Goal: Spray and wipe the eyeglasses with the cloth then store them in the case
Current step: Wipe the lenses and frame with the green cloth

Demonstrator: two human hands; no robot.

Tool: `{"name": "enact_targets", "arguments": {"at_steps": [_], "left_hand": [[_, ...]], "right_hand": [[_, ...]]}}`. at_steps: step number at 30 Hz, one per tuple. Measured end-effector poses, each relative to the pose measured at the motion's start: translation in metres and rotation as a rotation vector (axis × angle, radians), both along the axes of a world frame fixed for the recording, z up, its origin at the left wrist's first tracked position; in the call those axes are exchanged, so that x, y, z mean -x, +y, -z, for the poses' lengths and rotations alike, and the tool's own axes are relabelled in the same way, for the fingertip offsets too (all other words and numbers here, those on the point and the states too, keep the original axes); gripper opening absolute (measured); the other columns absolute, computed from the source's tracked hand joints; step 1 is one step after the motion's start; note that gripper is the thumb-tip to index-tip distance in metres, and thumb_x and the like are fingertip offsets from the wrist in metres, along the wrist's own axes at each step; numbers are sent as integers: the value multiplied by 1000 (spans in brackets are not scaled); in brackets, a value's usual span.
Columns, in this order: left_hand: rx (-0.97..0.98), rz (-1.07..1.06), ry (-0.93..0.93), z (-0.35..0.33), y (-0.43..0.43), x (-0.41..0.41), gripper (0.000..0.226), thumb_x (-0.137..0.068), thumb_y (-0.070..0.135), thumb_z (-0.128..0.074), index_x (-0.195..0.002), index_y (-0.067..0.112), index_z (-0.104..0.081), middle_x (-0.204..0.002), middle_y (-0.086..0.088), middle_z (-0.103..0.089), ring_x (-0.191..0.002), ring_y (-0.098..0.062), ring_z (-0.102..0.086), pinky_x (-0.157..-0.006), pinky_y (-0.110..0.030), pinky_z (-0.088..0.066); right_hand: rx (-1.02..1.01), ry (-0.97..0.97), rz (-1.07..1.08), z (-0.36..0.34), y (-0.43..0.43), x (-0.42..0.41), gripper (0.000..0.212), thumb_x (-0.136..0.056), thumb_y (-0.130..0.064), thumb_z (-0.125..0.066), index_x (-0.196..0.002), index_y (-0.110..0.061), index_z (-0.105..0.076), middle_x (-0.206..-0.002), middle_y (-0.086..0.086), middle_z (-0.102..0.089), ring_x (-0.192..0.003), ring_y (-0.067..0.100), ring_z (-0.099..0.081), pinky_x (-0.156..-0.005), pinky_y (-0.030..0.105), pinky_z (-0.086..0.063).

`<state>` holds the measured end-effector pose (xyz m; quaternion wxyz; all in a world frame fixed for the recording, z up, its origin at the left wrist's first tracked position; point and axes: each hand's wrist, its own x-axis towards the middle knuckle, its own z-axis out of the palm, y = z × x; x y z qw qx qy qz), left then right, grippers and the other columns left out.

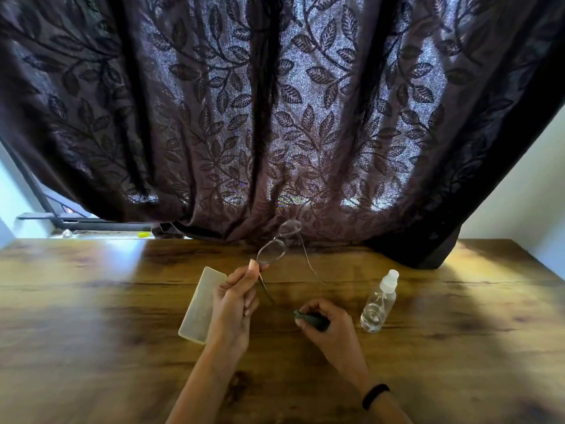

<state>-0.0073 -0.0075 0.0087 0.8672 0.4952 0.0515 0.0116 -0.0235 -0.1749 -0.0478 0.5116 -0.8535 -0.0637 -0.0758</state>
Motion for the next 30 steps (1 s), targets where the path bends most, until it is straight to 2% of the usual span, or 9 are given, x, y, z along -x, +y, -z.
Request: {"name": "enact_targets", "arguments": {"at_steps": [4,7,11,15,18,21,24,27,30], "left_hand": [[20,-38,-18,0,8,-5,18,-71,25,-61,-74,11,-72,-40,8,-46,-33,-3,-29,-31,-11,-22],[23,-47,-59,-1,18,-10,19,-73,26,-61,-76,10,-70,-42,11,-49,-33,-3,-28,-30,-11,-22],[15,6,-88,1,26,-14,20,-72,26,-63,-77,8,-70,-43,11,-51,-33,-2,-27,-30,-10,-21],[-90,102,-137,5,33,-13,23,-76,27,-60,-80,7,-72,-44,9,-43,-36,-3,-29,-32,-11,-25],[-313,167,-213,3,37,-9,26,-80,30,-54,-80,10,-71,-49,7,-50,-42,-3,-36,-37,-12,-29],[-438,230,-265,-2,39,-5,24,-80,28,-52,-81,10,-69,-77,5,-67,-63,-6,-54,-47,-15,-42],[-539,277,-340,-4,43,-5,26,-83,17,-49,-92,-1,-65,-99,-2,-61,-85,-10,-60,-66,-20,-52],[-585,272,-351,-3,46,-7,20,-86,3,-49,-91,-2,-68,-119,-1,-54,-103,-13,-58,-84,-27,-52],[-733,187,-411,1,46,-9,24,-86,-1,-53,-91,14,-71,-123,3,-53,-105,-6,-57,-81,-18,-50]], "right_hand": [[235,-89,123,-1,-8,-2,18,-79,-15,-69,-81,-30,-60,-77,-20,-60,-75,-4,-59,-76,17,-51],[382,-121,183,1,-16,-3,8,-84,-21,-64,-91,-25,-64,-82,-15,-65,-69,-6,-55,-69,12,-48],[447,45,131,3,-18,-5,25,-91,-33,-51,-110,-22,-62,-98,-6,-69,-81,4,-60,-72,18,-48],[198,-8,171,-12,-15,-9,21,-92,-23,-52,-108,-15,-62,-83,-10,-65,-68,-3,-57,-57,8,-45],[-294,46,189,-30,-17,-15,22,-91,-18,-51,-103,-3,-63,-79,2,-70,-70,11,-65,-61,12,-52],[-670,117,165,-47,-18,-14,29,-92,-31,-46,-92,-9,-66,-79,8,-72,-71,16,-67,-61,18,-55],[-720,101,192,-53,-20,-14,34,-87,-41,-44,-89,-15,-65,-79,9,-70,-70,17,-66,-64,25,-54],[-752,104,163,-53,-22,-13,37,-83,-44,-47,-92,-12,-65,-83,13,-71,-73,19,-66,-65,24,-55],[-732,98,127,-51,-21,-10,32,-80,-33,-57,-97,-7,-66,-82,8,-74,-74,15,-68,-63,18,-55]]}}
